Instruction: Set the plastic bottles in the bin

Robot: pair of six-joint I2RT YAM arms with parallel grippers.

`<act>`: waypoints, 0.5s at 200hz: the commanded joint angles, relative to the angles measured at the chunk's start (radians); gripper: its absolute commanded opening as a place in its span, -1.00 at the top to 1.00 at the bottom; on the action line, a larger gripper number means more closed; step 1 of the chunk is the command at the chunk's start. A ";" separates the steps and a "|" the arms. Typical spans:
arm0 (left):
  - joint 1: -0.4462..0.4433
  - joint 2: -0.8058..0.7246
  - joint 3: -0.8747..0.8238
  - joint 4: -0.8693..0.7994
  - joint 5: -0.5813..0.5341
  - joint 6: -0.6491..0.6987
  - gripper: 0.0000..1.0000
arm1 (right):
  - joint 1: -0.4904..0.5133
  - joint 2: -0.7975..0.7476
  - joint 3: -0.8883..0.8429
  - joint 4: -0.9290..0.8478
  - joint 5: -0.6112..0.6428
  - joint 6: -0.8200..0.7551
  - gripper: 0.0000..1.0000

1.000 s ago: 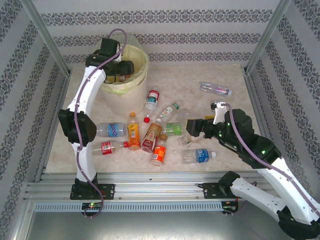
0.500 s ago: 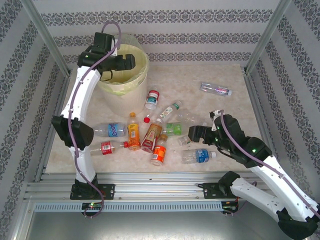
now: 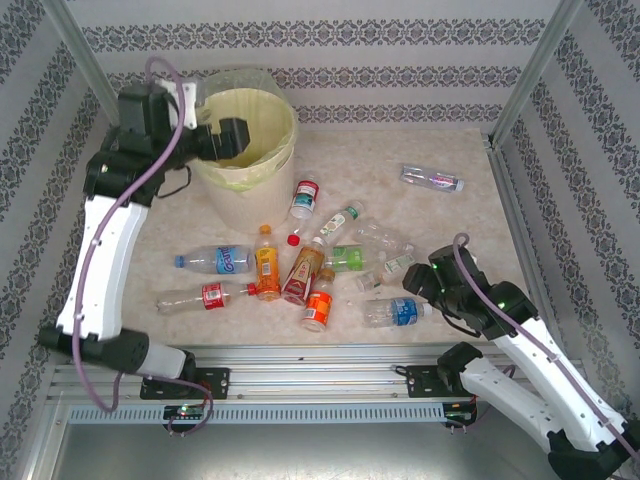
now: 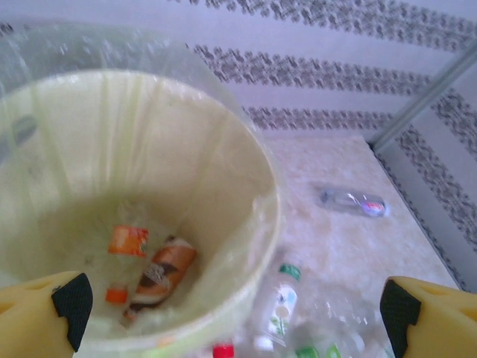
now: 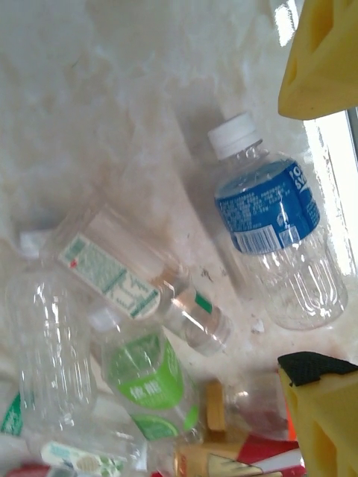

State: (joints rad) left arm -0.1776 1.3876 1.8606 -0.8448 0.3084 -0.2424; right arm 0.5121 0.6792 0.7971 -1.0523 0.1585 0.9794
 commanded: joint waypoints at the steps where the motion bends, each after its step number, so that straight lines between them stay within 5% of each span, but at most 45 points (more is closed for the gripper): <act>1: -0.040 -0.109 -0.138 0.093 0.071 -0.001 -1.00 | -0.054 -0.004 -0.048 -0.021 -0.029 0.091 -0.55; 100: -0.463 -0.364 -0.586 0.280 0.042 -0.047 -1.00 | -0.211 -0.027 -0.251 0.086 -0.128 0.206 -0.47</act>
State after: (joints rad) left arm -0.5587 1.0443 1.3434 -0.6765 0.3614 -0.2695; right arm 0.3157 0.6685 0.5903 -0.9913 0.0532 1.1316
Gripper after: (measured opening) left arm 0.999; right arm 0.732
